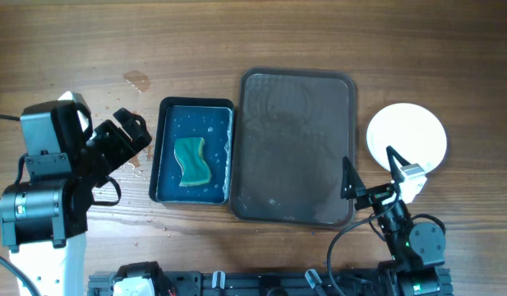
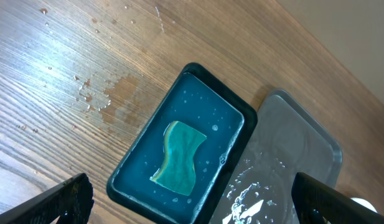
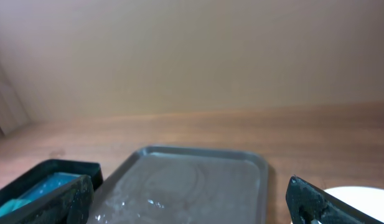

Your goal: Clean dirty plates on tray and stack at the side

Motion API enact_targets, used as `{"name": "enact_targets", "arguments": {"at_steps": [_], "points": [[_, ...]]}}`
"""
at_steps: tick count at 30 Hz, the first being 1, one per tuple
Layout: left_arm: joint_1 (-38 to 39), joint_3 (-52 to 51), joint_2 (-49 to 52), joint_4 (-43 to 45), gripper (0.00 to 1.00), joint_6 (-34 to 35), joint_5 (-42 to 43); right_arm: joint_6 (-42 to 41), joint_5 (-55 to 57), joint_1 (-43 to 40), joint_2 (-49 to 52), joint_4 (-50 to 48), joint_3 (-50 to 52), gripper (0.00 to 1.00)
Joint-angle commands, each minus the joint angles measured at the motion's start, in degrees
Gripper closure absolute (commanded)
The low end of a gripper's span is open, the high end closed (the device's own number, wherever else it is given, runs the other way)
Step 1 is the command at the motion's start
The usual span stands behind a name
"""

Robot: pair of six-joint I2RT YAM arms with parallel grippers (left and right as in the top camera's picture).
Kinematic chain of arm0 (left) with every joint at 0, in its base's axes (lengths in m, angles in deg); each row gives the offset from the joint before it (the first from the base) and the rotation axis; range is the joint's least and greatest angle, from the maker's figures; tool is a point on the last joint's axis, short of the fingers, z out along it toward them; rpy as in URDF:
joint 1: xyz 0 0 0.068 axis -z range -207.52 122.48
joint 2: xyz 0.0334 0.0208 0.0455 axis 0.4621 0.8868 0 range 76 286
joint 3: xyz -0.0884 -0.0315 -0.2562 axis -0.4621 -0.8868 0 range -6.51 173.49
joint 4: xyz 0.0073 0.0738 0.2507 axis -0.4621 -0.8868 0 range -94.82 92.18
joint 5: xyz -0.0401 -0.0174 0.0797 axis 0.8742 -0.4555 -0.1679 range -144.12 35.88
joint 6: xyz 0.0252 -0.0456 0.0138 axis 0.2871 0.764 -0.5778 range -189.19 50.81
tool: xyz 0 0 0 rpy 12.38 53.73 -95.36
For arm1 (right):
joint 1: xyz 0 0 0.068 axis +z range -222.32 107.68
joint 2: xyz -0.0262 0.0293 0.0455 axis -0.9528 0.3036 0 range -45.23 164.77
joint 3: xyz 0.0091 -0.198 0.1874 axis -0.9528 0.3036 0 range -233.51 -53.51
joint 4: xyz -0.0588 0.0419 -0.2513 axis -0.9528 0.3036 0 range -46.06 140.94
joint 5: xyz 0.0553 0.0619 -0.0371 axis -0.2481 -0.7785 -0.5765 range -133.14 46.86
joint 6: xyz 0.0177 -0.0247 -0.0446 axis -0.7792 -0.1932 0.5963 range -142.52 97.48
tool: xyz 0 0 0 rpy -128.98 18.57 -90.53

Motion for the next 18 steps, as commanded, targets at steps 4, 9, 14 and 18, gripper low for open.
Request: {"name": "enact_targets", "arguments": {"at_steps": [4,9,14,18], "points": [[-0.33,0.70,0.00,0.13,0.00,-0.50,-0.17,-0.07,1.16,0.09,0.11,0.74,0.04,0.01],[-0.33,0.70,0.00,0.15,0.00,-0.50,-0.17,-0.07,1.14,0.07,0.15,0.76,0.04,0.00],[0.79,0.09,-3.74,0.35,0.00,-1.07,-0.79,-0.07,1.16,0.07,0.15,0.74,0.04,0.00],[3.13,-13.97,-18.25,20.20,0.00,-2.80,-2.05,-0.07,1.16,0.09,0.15,0.76,0.04,0.00]]}}
